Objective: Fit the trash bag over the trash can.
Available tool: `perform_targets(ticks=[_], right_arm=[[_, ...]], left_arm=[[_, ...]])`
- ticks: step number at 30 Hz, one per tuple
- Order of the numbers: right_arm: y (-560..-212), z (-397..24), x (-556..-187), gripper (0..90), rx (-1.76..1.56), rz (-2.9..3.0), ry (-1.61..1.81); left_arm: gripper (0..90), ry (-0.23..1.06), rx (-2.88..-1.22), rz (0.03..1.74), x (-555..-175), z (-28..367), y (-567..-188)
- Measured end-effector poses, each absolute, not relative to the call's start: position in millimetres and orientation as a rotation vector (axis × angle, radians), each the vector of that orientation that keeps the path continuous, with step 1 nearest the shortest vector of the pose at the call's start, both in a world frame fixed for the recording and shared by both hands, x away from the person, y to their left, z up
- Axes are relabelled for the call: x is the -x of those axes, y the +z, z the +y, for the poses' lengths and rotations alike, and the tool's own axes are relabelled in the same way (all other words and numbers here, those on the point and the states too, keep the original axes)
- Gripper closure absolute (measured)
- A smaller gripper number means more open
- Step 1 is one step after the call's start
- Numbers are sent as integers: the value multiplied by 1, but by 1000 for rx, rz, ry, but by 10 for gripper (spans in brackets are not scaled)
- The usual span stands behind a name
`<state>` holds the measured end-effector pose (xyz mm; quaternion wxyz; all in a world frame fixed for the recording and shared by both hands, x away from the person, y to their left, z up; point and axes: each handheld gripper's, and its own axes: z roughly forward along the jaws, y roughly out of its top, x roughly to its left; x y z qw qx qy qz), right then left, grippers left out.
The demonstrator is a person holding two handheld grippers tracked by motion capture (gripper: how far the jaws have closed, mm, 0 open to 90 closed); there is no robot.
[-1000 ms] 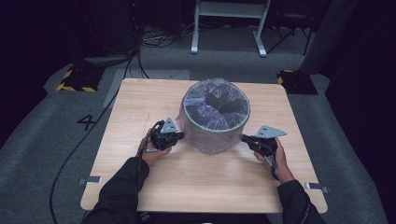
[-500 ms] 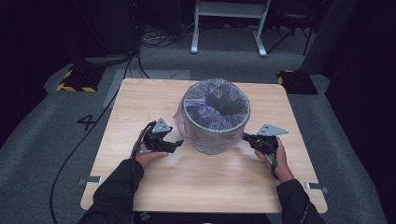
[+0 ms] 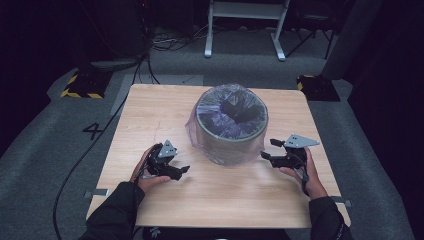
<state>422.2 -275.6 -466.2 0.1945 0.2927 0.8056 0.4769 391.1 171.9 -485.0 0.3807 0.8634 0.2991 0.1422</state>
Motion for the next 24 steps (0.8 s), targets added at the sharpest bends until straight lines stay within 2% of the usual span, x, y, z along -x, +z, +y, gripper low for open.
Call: perform_targets(ticks=[2,5,12,24], right_arm=[[-466,-278,-421,245,-825,2257,1345],[-465,-283,-419,212,-831,2253,1368],[-458,-290,-412,189,-813,2244,1395],[-433,-297,-407,200,-812,2166,1393]], left_arm=[[156,324,-2204,764,-389,173,-486],[155,333,-2212,768,-386,172,-489],[156,301,-2251,781,-384,169,-497],[150,314,-2241,780,-381,170,-504]])
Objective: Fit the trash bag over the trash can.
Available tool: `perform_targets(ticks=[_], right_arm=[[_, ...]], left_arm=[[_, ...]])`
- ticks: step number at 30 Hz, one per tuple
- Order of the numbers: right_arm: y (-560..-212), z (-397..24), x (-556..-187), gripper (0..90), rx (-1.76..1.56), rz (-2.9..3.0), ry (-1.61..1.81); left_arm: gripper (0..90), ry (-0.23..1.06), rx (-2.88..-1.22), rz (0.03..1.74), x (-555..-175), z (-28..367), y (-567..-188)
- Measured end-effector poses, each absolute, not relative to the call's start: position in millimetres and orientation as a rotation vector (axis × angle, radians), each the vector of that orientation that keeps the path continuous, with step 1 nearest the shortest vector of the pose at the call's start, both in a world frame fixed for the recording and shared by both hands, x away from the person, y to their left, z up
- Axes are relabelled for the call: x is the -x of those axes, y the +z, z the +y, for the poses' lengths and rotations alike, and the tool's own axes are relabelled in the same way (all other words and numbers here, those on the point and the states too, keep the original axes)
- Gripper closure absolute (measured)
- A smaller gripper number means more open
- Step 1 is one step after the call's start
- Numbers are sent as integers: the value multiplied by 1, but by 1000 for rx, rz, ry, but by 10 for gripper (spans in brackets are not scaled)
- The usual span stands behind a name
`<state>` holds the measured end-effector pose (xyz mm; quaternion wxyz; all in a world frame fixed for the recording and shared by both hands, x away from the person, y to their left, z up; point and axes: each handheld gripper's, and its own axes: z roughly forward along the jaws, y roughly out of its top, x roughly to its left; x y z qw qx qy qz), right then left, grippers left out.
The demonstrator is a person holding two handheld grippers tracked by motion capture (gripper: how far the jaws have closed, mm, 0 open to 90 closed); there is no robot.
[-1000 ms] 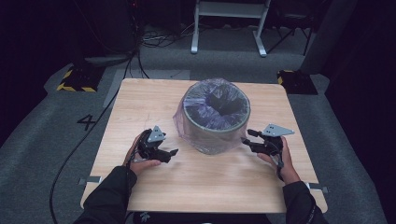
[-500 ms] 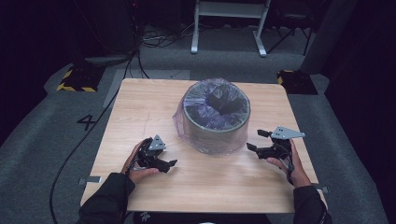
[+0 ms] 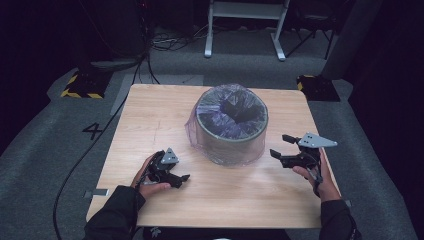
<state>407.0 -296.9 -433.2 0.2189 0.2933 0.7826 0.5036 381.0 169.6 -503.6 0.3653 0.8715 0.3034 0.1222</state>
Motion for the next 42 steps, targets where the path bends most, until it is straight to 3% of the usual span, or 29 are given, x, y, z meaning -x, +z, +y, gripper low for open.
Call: perform_targets(ticks=[25,42], right_arm=[[-354,-289,-401,204,-688,2065,1412],[-316,-252,-417,196,-592,2088,1454]], left_arm=[[143,313,-2243,773,-381,170,-504],[142,315,-2244,773,-381,170,-504]])
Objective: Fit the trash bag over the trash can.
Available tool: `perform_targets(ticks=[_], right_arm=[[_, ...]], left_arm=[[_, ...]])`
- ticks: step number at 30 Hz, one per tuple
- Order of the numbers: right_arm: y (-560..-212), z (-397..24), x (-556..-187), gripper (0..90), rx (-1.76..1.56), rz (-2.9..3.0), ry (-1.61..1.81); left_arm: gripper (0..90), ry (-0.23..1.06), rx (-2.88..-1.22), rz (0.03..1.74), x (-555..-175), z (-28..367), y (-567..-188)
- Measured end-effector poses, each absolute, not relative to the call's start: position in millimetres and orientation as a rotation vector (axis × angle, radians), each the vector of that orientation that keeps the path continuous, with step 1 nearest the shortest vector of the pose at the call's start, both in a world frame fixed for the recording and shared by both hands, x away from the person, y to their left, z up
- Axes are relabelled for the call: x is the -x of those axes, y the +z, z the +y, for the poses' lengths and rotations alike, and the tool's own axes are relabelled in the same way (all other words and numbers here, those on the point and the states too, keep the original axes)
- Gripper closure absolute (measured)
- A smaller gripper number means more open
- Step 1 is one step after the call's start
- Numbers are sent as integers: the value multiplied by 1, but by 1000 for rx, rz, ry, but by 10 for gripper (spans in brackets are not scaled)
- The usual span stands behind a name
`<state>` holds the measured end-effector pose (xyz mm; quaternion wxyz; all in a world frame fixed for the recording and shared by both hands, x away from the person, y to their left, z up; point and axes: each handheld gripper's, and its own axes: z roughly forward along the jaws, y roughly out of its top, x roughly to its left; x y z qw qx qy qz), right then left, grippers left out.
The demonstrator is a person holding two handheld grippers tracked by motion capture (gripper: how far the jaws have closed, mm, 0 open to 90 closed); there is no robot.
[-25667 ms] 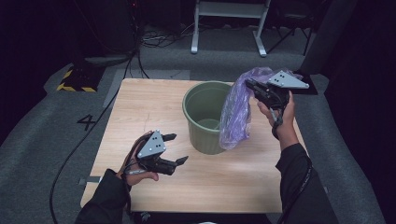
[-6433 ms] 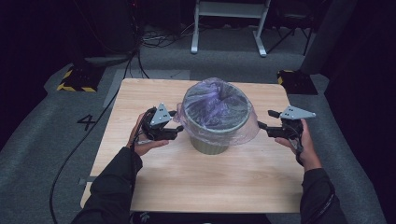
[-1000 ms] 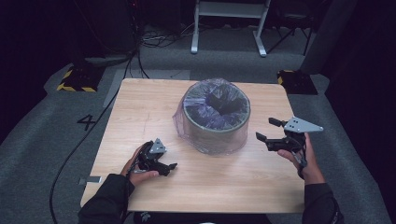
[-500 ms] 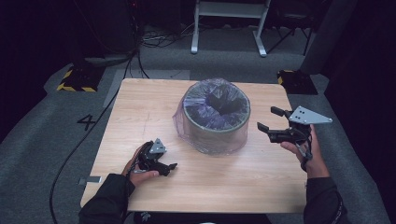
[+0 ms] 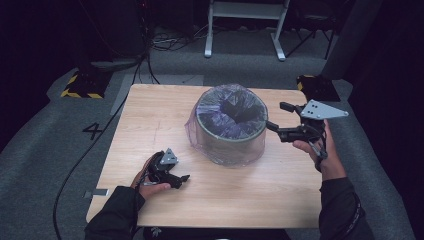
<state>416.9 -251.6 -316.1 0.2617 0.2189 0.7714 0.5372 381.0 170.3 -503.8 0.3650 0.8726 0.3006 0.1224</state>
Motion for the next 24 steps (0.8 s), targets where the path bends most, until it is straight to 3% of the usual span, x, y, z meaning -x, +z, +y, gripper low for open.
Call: perform_targets(ticks=[24], right_arm=[[-315,-194,-459,199,-605,2194,1375]], left_arm=[[143,317,-2243,772,-381,170,-504]])
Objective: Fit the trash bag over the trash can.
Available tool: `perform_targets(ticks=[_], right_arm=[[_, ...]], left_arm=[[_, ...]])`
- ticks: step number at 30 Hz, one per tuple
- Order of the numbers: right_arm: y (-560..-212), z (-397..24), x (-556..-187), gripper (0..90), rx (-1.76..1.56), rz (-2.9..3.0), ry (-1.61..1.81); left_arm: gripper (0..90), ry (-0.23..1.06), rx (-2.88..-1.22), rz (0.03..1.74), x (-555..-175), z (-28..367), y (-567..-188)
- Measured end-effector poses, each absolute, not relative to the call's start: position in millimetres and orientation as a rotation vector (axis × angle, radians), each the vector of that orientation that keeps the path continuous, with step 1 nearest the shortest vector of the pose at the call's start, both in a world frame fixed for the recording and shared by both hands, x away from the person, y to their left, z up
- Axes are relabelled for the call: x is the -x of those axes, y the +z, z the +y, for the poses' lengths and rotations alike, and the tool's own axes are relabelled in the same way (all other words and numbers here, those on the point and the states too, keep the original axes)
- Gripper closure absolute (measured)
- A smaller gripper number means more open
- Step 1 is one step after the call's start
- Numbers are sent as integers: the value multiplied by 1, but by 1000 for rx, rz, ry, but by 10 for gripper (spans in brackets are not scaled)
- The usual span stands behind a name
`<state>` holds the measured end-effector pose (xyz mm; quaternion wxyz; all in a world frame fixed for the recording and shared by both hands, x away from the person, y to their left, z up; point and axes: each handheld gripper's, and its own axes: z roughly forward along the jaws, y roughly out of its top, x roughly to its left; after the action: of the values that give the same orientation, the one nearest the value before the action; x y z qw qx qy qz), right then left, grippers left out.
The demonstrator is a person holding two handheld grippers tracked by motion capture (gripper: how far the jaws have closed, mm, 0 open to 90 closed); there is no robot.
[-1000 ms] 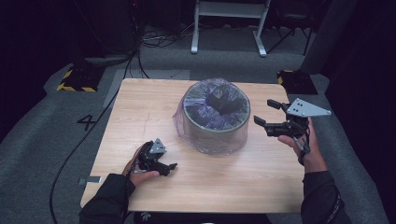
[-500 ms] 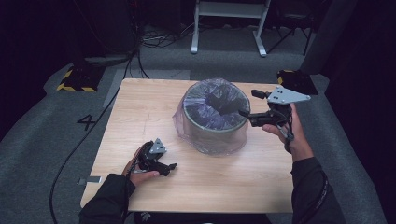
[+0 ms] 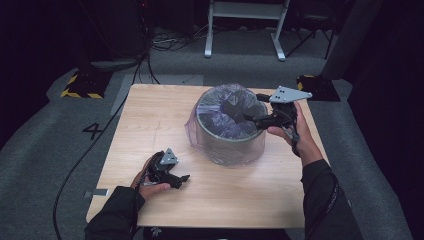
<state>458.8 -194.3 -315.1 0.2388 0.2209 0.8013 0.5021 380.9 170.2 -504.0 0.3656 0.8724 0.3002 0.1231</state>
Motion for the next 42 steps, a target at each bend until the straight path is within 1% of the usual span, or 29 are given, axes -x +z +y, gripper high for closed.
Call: perform_targets(ticks=[24,42], right_arm=[[-318,-161,-486,191,-626,2376,1246],[-324,-148,-500,197,-624,2561,978]], left_arm=[[144,317,-2242,772,-381,170,-504],[144,317,-2243,771,-381,170,-504]])
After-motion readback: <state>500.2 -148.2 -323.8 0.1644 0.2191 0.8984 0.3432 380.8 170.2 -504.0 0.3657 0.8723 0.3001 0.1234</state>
